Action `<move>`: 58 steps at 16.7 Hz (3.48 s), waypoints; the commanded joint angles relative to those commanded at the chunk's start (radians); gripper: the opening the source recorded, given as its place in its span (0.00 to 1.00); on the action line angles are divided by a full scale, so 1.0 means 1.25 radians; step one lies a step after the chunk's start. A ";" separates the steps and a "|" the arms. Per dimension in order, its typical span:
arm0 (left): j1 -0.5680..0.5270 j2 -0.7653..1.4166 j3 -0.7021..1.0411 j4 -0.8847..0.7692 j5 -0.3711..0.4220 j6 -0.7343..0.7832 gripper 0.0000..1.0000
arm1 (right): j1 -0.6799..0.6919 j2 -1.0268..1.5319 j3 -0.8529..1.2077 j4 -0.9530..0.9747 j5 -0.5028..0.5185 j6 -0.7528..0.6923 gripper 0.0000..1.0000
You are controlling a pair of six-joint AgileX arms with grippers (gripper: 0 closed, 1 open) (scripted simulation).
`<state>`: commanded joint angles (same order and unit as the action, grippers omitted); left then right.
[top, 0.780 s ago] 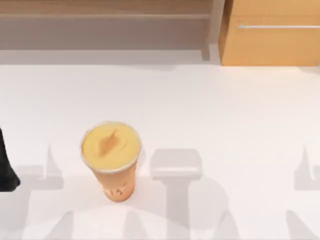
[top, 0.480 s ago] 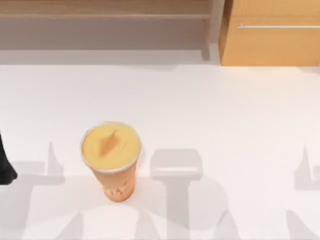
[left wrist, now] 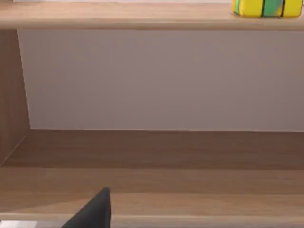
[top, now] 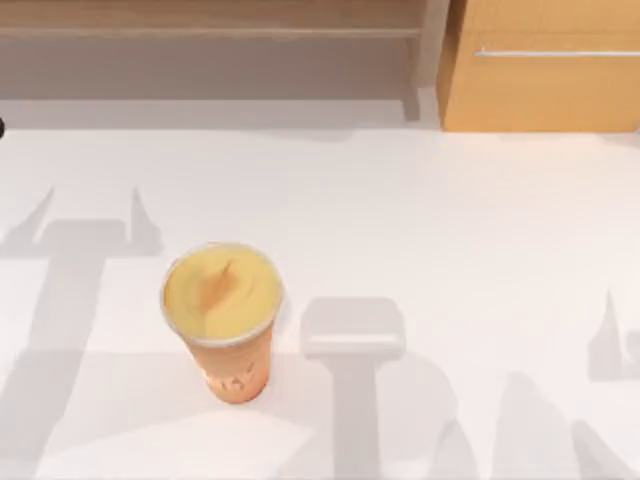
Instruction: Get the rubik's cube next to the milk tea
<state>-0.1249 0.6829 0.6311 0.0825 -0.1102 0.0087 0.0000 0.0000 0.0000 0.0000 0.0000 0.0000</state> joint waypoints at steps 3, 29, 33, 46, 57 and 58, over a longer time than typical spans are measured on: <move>-0.039 0.257 0.208 0.021 -0.034 0.004 1.00 | 0.000 0.000 0.000 0.000 0.000 0.000 1.00; -0.109 0.884 0.822 0.044 -0.089 0.006 1.00 | 0.000 0.000 0.000 0.000 0.000 0.000 1.00; -0.102 0.966 0.899 0.046 -0.081 0.006 1.00 | 0.000 0.000 0.000 0.000 0.000 0.000 1.00; -0.102 0.968 0.900 0.046 -0.081 0.006 0.32 | 0.000 0.000 0.000 0.000 0.000 0.000 1.00; -0.102 0.968 0.900 0.046 -0.081 0.006 0.00 | 0.000 0.000 0.000 0.000 0.000 0.000 1.00; -0.102 0.968 0.900 0.046 -0.081 0.006 0.00 | 0.000 0.000 0.000 0.000 0.000 0.000 1.00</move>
<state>-0.2521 1.8927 1.7566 0.1397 -0.2112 0.0157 0.0000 0.0000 0.0000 0.0000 0.0000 0.0000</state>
